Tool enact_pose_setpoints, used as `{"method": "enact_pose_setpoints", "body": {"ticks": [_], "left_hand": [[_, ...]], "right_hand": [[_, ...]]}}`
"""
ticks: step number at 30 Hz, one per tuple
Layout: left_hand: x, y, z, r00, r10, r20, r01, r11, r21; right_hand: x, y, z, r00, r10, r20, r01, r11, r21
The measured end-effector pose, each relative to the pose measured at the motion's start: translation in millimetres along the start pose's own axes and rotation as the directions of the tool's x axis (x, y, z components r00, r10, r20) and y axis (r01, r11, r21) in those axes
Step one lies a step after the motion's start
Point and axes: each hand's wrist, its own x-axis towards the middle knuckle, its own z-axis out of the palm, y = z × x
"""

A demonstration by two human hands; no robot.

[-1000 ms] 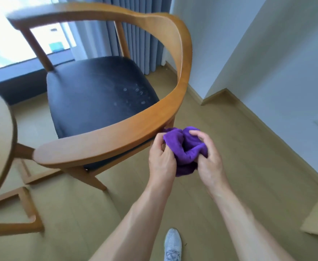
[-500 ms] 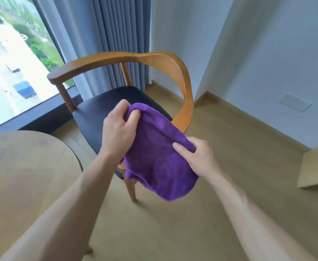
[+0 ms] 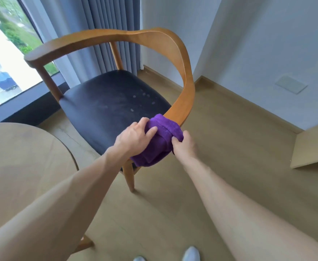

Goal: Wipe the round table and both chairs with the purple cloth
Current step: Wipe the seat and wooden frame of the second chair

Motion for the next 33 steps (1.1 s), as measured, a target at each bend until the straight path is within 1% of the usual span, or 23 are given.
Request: {"method": "enact_pose_setpoints", "body": {"ticks": [3,5,6,8,10,12,13,14,15,16,17,18,19,20,21,22,23,24,25,26,28,29,33], "left_hand": [[-0.7,-6.5,1.1,1.000,-0.010,0.015,0.009,0.997,0.076],[-4.2,-11.7,-3.9,0.999,0.022,0.028,-0.024,0.997,0.073],[-8.7,-15.9,-7.7,0.999,0.030,0.036,-0.032,0.996,0.083],[-21.4,-28.4,-16.9,0.998,0.032,0.060,-0.038,0.994,0.105],[-37.0,-43.6,-28.7,0.993,0.046,0.104,-0.056,0.994,0.089],[-46.9,-54.0,-42.2,0.987,0.084,0.139,-0.095,0.993,0.072],[-47.7,-56.7,-47.7,0.985,0.099,0.141,-0.109,0.992,0.065],[-45.4,-56.6,-50.9,0.985,0.111,0.128,-0.118,0.992,0.051],[-40.5,-53.4,-52.0,0.988,0.109,0.108,-0.111,0.994,0.012],[-35.2,-47.8,-50.8,0.993,0.077,0.087,-0.072,0.996,-0.058],[-28.6,-41.9,-46.7,0.997,0.016,0.079,-0.005,0.991,-0.131],[-21.2,-36.3,-40.6,0.995,-0.048,0.084,0.061,0.984,-0.165],[-14.4,-31.1,-33.8,0.992,-0.083,0.095,0.096,0.985,-0.142],[-9.5,-27.6,-26.3,0.990,-0.088,0.107,0.097,0.992,-0.084],[-7.2,-25.9,-19.3,0.992,-0.072,0.108,0.076,0.997,-0.029],[-6.6,-25.4,-14.7,0.993,-0.056,0.101,0.055,0.998,0.008],[-5.8,-26.3,-12.2,0.994,-0.046,0.096,0.044,0.999,0.025],[-4.5,-28.4,-10.9,0.995,-0.037,0.091,0.034,0.999,0.037],[-3.4,-31.0,-9.8,0.996,-0.030,0.087,0.026,0.998,0.050],[-3.2,-32.9,-9.0,0.996,-0.023,0.083,0.018,0.998,0.062],[-4.2,-34.4,-8.3,0.997,-0.001,0.073,-0.004,0.998,0.062],[-4.1,-34.8,-8.7,0.997,0.018,0.072,-0.022,0.998,0.058],[-7.7,-37.1,-8.9,0.993,0.096,0.070,-0.098,0.995,0.025]], "right_hand": [[-6.3,9.0,-4.9,0.999,0.037,0.001,-0.037,0.991,0.128],[-11.6,13.4,-7.5,0.999,-0.002,0.041,-0.007,0.979,0.202],[-16.4,13.1,-6.8,0.996,-0.026,0.089,0.005,0.973,0.231],[-22.2,15.3,-4.2,0.969,-0.060,0.238,0.002,0.971,0.237],[-24.0,24.1,-4.7,0.905,-0.099,0.413,-0.012,0.966,0.258],[-20.5,39.0,-9.8,0.848,-0.145,0.510,-0.028,0.949,0.315],[-16.1,47.0,-12.9,0.836,-0.133,0.532,-0.069,0.937,0.342],[-13.1,51.5,-14.9,0.843,-0.114,0.526,-0.109,0.921,0.375],[-10.3,55.0,-13.4,0.869,-0.100,0.485,-0.116,0.911,0.395],[-8.5,55.2,-10.4,0.898,-0.094,0.429,-0.088,0.919,0.385],[-7.7,53.1,-4.7,0.926,-0.087,0.368,-0.040,0.945,0.325],[-9.2,48.2,1.5,0.951,-0.070,0.301,-0.006,0.969,0.245],[-11.9,42.2,7.8,0.977,-0.033,0.212,-0.001,0.988,0.156],[-16.7,35.7,14.4,0.993,0.018,0.113,-0.030,0.994,0.101],[-24.9,29.2,21.6,0.996,0.093,0.011,-0.093,0.993,0.074],[-33.9,24.2,28.7,0.982,0.170,-0.079,-0.161,0.981,0.106],[-42.4,17.0,35.2,0.958,0.253,-0.133,-0.224,0.953,0.202],[-50.7,8.0,41.7,0.933,0.344,-0.109,-0.291,0.896,0.336],[-58.8,-2.3,48.5,0.915,0.402,-0.034,-0.342,0.819,0.460],[-65.3,-12.8,55.0,0.907,0.419,0.048,-0.375,0.751,0.543],[-72.4,-33.0,67.8,0.892,0.436,0.117,-0.406,0.662,0.630],[-72.8,-41.9,74.6,0.886,0.454,0.098,-0.404,0.649,0.644],[-72.0,-65.5,99.3,0.848,0.523,-0.086,-0.335,0.654,0.679]]}}
